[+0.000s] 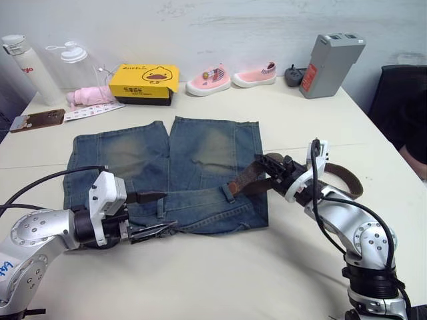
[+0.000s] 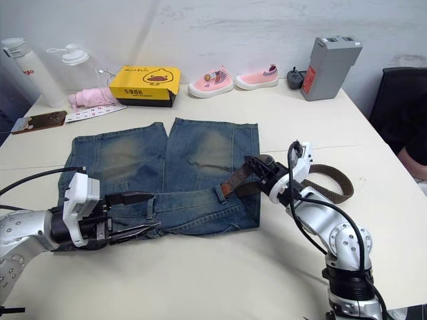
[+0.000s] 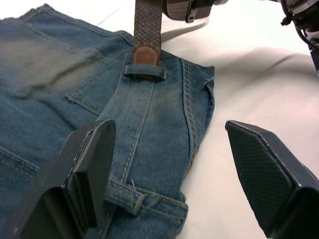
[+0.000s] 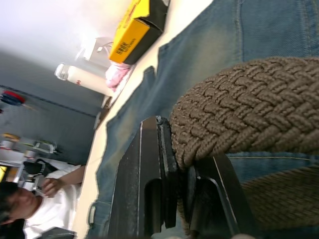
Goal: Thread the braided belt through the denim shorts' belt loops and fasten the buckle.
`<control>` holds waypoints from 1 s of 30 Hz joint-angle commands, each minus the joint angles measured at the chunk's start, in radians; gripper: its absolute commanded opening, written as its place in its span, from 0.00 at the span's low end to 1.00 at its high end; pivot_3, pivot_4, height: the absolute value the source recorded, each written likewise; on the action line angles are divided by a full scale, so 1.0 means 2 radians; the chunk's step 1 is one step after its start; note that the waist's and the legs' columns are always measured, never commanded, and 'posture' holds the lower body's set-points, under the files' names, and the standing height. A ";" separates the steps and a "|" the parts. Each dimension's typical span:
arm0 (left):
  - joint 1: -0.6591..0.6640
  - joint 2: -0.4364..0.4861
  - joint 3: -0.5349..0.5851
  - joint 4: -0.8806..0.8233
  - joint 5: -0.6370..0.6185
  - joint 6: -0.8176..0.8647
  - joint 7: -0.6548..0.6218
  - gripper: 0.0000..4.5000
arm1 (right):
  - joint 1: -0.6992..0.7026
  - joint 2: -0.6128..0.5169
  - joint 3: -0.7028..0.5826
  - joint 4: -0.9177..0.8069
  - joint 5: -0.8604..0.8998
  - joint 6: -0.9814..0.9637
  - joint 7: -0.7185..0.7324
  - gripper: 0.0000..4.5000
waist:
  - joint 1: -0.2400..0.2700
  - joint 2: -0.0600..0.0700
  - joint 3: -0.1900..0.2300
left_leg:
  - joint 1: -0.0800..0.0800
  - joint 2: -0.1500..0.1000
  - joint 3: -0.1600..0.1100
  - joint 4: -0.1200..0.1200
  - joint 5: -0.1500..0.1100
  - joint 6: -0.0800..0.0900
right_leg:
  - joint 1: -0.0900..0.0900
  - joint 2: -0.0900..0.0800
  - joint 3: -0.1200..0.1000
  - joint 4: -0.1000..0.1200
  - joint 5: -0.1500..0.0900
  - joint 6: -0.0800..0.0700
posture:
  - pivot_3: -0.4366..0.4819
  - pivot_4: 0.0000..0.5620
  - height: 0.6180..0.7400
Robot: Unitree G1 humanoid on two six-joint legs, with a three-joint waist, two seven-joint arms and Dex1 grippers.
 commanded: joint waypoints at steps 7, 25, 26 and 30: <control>-0.034 -0.005 -0.025 -0.001 0.027 -0.006 0.001 0.86 | 0.013 0.023 0.051 -0.013 -0.108 0.013 0.026 0.00 | 0.000 0.000 0.000 | 0.000 0.000 -0.001 0.000 0.000 0.000 | 0.000 0.000 0.000 0.000 0.000 0.000 | 0.48 0.27 0.00; -0.216 -0.058 -0.265 0.180 0.332 -0.273 -0.059 0.86 | 0.020 0.072 0.087 0.009 -0.206 0.086 -0.006 0.00 | -0.001 -0.004 -0.003 | 0.000 -0.001 -0.003 0.000 0.001 -0.002 | 0.000 0.000 0.000 0.004 0.000 0.000 | 0.48 0.27 0.00; -0.223 -0.057 -0.275 0.191 0.348 -0.295 -0.064 0.86 | 0.022 0.074 0.086 0.007 -0.207 0.085 -0.008 0.00 | -0.001 -0.004 -0.004 | 0.000 -0.001 -0.003 0.000 0.001 -0.002 | 0.000 0.000 0.000 0.004 0.000 0.000 | 0.48 0.27 0.00; -0.255 -0.071 -0.296 0.239 0.396 -0.362 -0.060 0.86 | 0.027 0.085 0.082 -0.001 -0.212 0.084 -0.011 0.00 | 0.000 -0.004 -0.004 | 0.001 -0.001 -0.004 0.000 0.001 -0.002 | 0.000 0.001 -0.001 0.004 0.000 0.000 | 0.48 0.27 0.00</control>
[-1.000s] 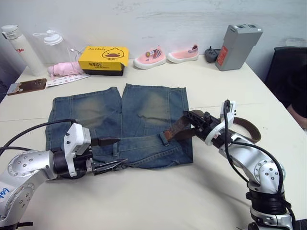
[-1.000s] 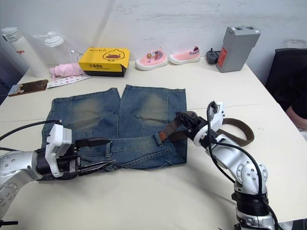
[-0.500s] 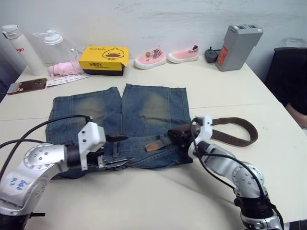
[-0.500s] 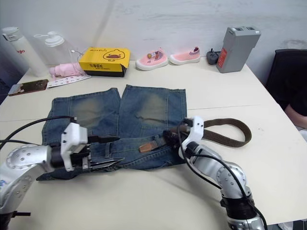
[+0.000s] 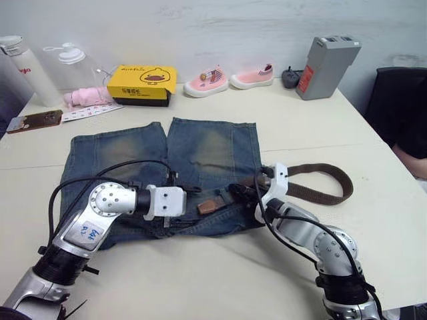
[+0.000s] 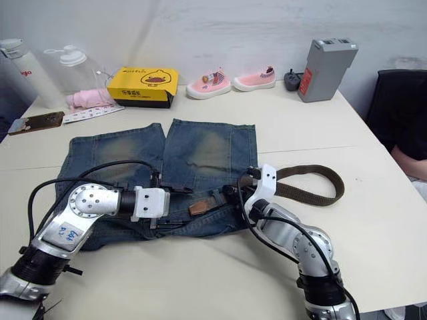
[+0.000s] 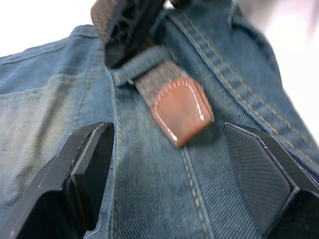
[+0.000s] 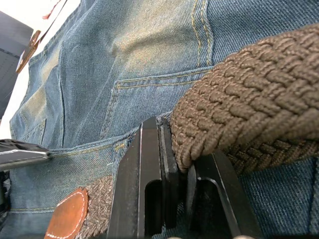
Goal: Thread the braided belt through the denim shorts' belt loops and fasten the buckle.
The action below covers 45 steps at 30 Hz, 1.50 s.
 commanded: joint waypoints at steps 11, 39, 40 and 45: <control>-0.039 -0.037 -0.006 0.056 0.045 -0.129 -0.007 0.32 | 0.016 0.022 -0.006 -0.014 -0.029 0.017 -0.010 0.00 | -0.001 -0.001 0.000 | 0.002 -0.003 -0.005 -0.001 0.000 0.000 | 0.000 0.001 0.000 0.000 0.000 0.001 | 0.48 0.27 0.00; -0.055 -0.035 0.011 0.044 0.053 -0.104 -0.022 0.17 | 0.026 -0.432 0.180 -0.279 -0.445 -0.131 0.384 0.99 | 0.001 0.002 0.007 | 0.008 -0.007 -0.010 -0.009 0.003 -0.003 | 0.014 -0.002 -0.001 -0.021 0.000 0.025 | 0.48 0.27 0.00; -0.055 -0.034 0.012 0.041 0.052 -0.103 -0.023 0.17 | 0.027 -0.440 0.208 -0.265 -0.502 -0.165 0.395 0.99 | 0.001 0.002 0.008 | 0.008 -0.007 -0.010 -0.009 0.004 -0.004 | 0.014 -0.003 -0.001 -0.022 0.001 0.026 | 0.48 0.27 0.00; -0.034 -0.019 0.021 0.011 0.052 -0.100 -0.022 0.17 | 0.003 -0.397 0.311 -0.149 -0.746 -0.265 0.377 0.99 | 0.001 0.001 0.008 | 0.008 -0.007 -0.009 -0.010 0.006 -0.007 | 0.014 -0.003 -0.001 -0.023 0.002 0.028 | 0.48 0.27 0.00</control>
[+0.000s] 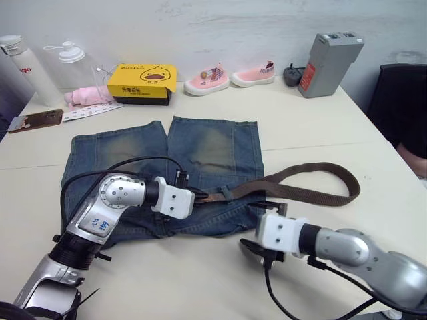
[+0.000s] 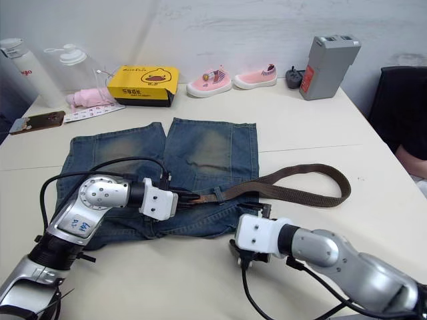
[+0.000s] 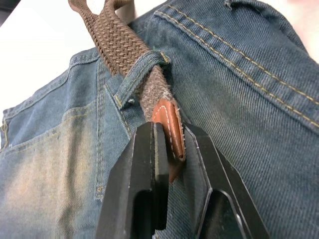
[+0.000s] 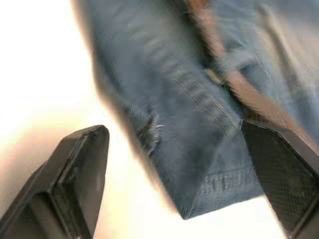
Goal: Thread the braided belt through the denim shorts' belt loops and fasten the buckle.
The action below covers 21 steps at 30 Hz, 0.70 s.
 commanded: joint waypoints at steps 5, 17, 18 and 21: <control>0.037 0.023 0.031 -0.071 -0.003 0.017 0.008 0.17 | 0.008 0.094 0.057 0.110 -0.241 -0.085 -0.024 0.71 | 0.002 -0.003 -0.002 | 0.000 0.000 0.000 0.000 0.000 0.000 | -0.001 0.000 0.000 0.003 0.000 0.000 | 0.48 0.27 0.00; 0.056 0.036 0.047 -0.094 0.030 -0.013 0.032 0.17 | 0.091 0.130 -0.120 0.177 -0.223 -0.024 0.007 0.01 | 0.029 -0.004 -0.002 | -0.002 -0.001 0.000 0.003 0.000 0.001 | -0.005 0.000 0.001 0.011 -0.002 -0.004 | 0.48 0.27 0.00; 0.056 0.036 0.050 -0.096 0.030 -0.018 0.036 0.17 | 0.097 0.125 -0.138 0.189 -0.222 -0.025 0.007 0.01 | 0.032 -0.004 -0.002 | -0.002 -0.001 -0.001 0.005 -0.001 0.001 | -0.005 0.000 0.001 0.011 -0.002 -0.005 | 0.48 0.27 0.00; 0.055 0.035 0.058 -0.103 0.028 -0.039 0.046 0.17 | 0.118 0.101 -0.187 0.217 -0.218 -0.049 0.013 0.01 | 0.044 -0.004 -0.002 | -0.003 -0.004 -0.003 0.008 -0.002 0.003 | -0.006 0.000 0.002 0.015 -0.003 -0.006 | 0.48 0.27 0.00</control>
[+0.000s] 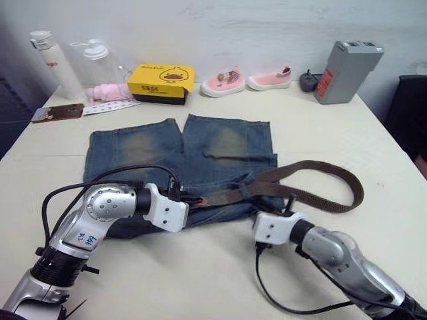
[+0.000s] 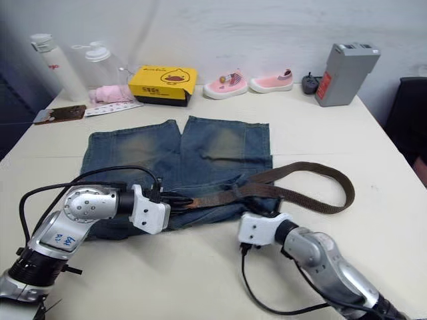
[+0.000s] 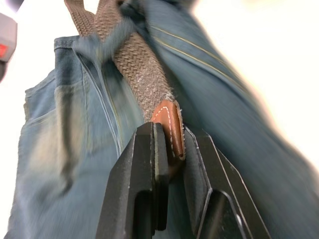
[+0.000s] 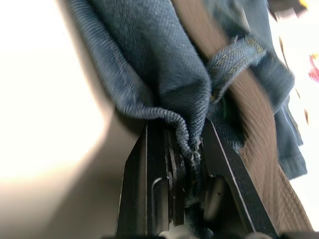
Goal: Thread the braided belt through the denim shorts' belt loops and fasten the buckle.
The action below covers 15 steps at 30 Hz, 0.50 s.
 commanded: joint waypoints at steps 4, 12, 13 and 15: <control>-0.001 0.014 0.029 -0.012 0.013 -0.064 0.024 0.17 | 0.039 -0.045 -0.083 0.090 -0.009 -0.004 0.018 0.01 | 0.007 -0.002 -0.001 | -0.001 -0.005 -0.002 0.001 0.000 0.002 | 0.000 -0.001 0.005 0.002 0.000 0.000 | 0.48 0.27 0.00; 0.002 0.008 0.030 -0.003 0.019 -0.082 0.048 0.17 | 0.056 -0.028 -0.103 0.069 0.000 -0.018 0.034 0.21 | 0.006 -0.003 -0.003 | -0.005 -0.006 -0.001 0.001 0.000 0.003 | -0.001 -0.003 0.005 0.001 0.000 0.000 | 0.48 0.27 0.00; 0.001 0.006 0.028 -0.003 0.019 -0.081 0.051 0.17 | 0.057 -0.026 -0.105 0.067 -0.001 -0.020 0.035 0.28 | 0.006 -0.003 -0.003 | -0.005 -0.006 -0.001 0.001 0.000 0.003 | -0.001 -0.003 0.005 0.001 0.000 0.000 | 0.48 0.27 0.00; -0.003 -0.002 0.024 -0.005 0.013 -0.071 0.054 0.17 | 0.061 -0.025 -0.109 0.064 -0.004 -0.022 0.038 0.47 | 0.005 -0.003 -0.003 | -0.005 -0.006 -0.001 0.001 0.000 0.003 | -0.001 -0.003 0.005 0.001 0.000 0.000 | 0.48 0.27 0.00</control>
